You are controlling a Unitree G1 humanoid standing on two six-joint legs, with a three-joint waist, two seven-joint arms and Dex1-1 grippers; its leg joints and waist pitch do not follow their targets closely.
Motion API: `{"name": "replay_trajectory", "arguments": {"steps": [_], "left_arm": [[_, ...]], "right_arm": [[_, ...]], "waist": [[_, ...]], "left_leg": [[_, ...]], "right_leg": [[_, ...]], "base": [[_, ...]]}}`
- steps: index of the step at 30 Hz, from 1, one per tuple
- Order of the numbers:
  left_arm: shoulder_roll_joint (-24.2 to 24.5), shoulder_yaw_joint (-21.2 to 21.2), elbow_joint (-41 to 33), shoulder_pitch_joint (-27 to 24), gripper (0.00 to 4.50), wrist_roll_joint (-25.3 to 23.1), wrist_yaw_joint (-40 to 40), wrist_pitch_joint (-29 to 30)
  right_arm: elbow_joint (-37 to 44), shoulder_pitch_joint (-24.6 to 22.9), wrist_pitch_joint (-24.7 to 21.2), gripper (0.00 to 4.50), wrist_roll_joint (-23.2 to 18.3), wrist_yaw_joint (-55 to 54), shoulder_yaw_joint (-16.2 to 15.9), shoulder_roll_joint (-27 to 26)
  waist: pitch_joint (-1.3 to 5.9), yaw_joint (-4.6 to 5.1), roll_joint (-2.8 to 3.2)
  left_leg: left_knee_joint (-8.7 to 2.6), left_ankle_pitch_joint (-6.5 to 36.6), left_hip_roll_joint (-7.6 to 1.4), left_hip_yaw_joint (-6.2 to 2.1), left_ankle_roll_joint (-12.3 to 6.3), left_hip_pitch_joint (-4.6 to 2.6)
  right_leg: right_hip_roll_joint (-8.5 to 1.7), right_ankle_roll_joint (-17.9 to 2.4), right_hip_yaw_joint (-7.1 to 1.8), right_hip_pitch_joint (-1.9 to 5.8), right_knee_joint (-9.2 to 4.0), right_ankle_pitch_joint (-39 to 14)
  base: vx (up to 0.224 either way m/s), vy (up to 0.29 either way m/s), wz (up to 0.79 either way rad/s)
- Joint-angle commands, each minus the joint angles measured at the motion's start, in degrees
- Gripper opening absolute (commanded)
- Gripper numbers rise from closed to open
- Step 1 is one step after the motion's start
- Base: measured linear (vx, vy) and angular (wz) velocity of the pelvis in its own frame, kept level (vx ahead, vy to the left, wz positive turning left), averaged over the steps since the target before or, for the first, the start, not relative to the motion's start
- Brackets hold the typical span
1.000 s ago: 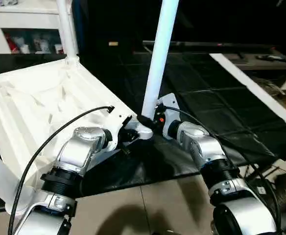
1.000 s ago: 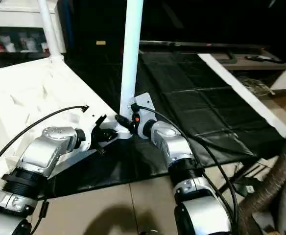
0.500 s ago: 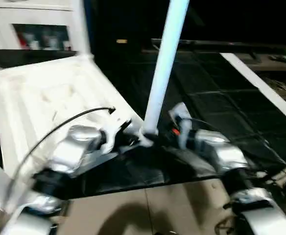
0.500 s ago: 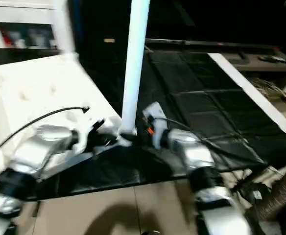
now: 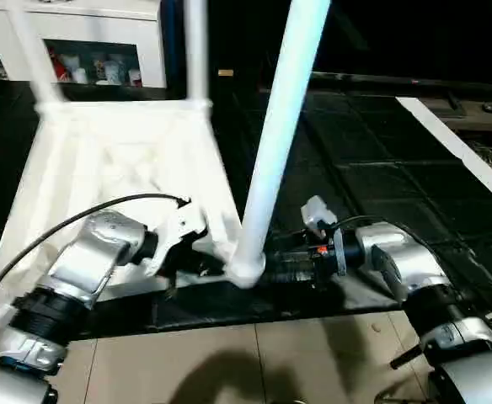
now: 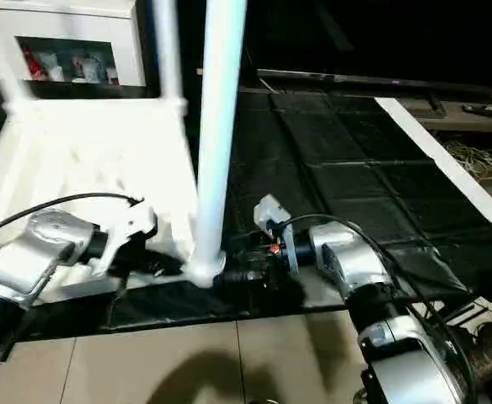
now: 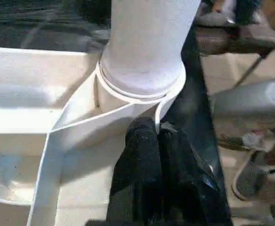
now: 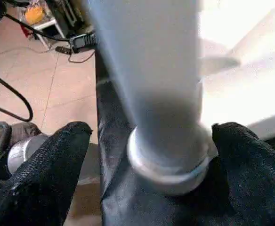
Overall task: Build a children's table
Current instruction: Rotate leg to tighten
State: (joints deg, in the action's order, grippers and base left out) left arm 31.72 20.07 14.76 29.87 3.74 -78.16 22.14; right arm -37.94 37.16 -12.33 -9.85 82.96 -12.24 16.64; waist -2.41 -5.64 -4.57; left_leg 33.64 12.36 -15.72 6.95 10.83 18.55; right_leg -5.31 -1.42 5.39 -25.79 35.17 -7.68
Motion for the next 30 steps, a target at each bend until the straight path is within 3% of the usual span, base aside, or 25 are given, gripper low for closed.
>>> {"name": "replay_trajectory", "arguments": {"steps": [1, 8, 9, 15, 18, 30], "left_arm": [[-0.89, 3.27, -1.85, 0.5, 0.0, 0.65, -3.27, -1.08], [-0.87, 3.58, -1.53, 0.99, 0.0, 0.48, -3.94, -1.87], [-0.75, 3.62, -1.5, 0.94, 0.0, 0.42, -4.1, -2.04], [-0.44, 3.66, -1.4, 0.66, 0.0, 0.3, -4.34, -2.4], [-0.27, 3.71, -1.4, 0.5, 0.0, 0.27, -4.3, -2.39], [-0.27, 3.13, -0.71, 0.6, 0.0, 0.08, -3.09, -1.99]], "right_arm": [[-1.32, 1.02, 1.12, 4.43, 0.52, 0.09, -0.29, 0.05], [-2.8, 1.84, 0.86, 4.18, -0.52, 2.29, -0.55, -1.01], [-3.12, 1.99, 1.05, 3.92, -0.6, 2.82, -0.63, -1.23], [-3.62, 2.18, 1.12, 3.4, -0.86, 3.62, -0.59, -1.98], [-3.8, 2.21, 1.03, 3.32, -0.87, 4.08, -0.6, -2.21], [-3.0, 1.52, 0.41, 2.35, -1.17, 5.03, -0.99, -2.79]], "waist": [[3.58, 0.36, 0.71], [3.66, -0.1, 0.69], [3.66, -0.12, 0.71], [3.71, -0.13, 0.76], [3.72, -0.13, 0.81], [3.64, -0.13, 0.82]], "left_leg": [[-3.97, 6.87, 3.1, 3.35, -2.57, 1.34], [-3.93, 6.91, 3.11, 3.37, -2.22, 1.39], [-3.93, 6.89, 3.12, 3.37, -2.17, 1.36], [-3.92, 6.66, 3.07, 3.33, -2.07, 1.4], [-3.91, 6.41, 3.06, 3.3, -2.11, 1.44], [-3.93, 7.39, 3.12, 3.29, -1.8, 1.43]], "right_leg": [[-0.99, -12.46, -1.83, 4.77, -2.89, -12.67], [-0.97, -12.22, -1.85, 4.96, -2.8, -12.24], [-0.96, -12.09, -1.85, 4.96, -2.84, -12.53], [-0.96, -11.92, -1.85, 4.94, -2.79, -12.65], [-0.94, -12.27, -1.83, 5.01, -2.68, -11.78], [-0.96, -11.56, -1.82, 4.97, -2.91, -13.95]], "base": [[0.0, 0.0, 0.0], [0.0, 0.0, 0.0], [0.0, 0.0, 0.0], [0.0, 0.0, 0.0], [0.0, 0.0, 0.0], [0.0, 0.0, 0.0]]}}
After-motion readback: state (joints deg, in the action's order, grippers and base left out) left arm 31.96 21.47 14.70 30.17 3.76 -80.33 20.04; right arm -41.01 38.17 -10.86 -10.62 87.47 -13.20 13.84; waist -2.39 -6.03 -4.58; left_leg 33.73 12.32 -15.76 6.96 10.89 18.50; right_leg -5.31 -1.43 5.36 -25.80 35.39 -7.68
